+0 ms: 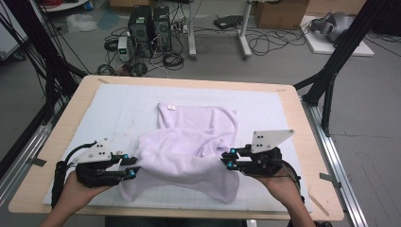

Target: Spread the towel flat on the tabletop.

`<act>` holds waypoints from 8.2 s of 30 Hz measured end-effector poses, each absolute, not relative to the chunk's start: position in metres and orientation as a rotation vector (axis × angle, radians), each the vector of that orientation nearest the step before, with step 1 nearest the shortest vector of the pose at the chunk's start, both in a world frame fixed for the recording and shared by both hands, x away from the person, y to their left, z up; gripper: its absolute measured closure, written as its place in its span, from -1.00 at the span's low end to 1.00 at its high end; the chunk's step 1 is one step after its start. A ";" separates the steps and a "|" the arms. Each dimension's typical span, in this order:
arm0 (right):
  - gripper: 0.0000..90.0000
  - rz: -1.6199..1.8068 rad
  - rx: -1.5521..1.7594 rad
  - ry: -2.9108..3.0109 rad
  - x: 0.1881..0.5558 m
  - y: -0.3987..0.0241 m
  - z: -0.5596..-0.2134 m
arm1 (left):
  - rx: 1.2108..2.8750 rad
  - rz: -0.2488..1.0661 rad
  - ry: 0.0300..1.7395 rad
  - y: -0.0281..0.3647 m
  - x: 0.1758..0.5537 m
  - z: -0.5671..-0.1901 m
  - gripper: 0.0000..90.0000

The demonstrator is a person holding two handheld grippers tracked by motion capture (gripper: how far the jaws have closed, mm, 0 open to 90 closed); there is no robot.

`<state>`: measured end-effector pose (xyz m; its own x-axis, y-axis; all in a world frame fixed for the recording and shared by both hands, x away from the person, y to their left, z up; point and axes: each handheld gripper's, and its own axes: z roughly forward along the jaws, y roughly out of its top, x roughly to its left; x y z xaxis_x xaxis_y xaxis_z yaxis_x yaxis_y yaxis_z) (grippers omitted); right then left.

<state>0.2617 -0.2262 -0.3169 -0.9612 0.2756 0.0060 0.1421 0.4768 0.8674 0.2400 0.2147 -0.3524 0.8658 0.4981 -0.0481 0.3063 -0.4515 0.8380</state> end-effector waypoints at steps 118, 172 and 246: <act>0.54 1.235 0.598 2.771 0.280 -0.227 -0.439 | 2.205 0.299 0.709 0.208 0.276 -0.437 0.39; 0.76 1.300 0.534 2.710 0.299 -0.205 -0.417 | 2.122 0.350 0.746 0.223 0.281 -0.429 0.56; 0.58 1.226 0.470 2.849 0.263 -0.216 -0.442 | 2.217 0.229 0.585 0.237 0.238 -0.436 0.96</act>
<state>0.2633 -0.2163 -0.4419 -0.9550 0.2741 0.1131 0.2706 0.6498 0.7103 0.2382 0.2371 -0.4362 0.8759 0.4816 -0.0289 0.3338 -0.5617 0.7570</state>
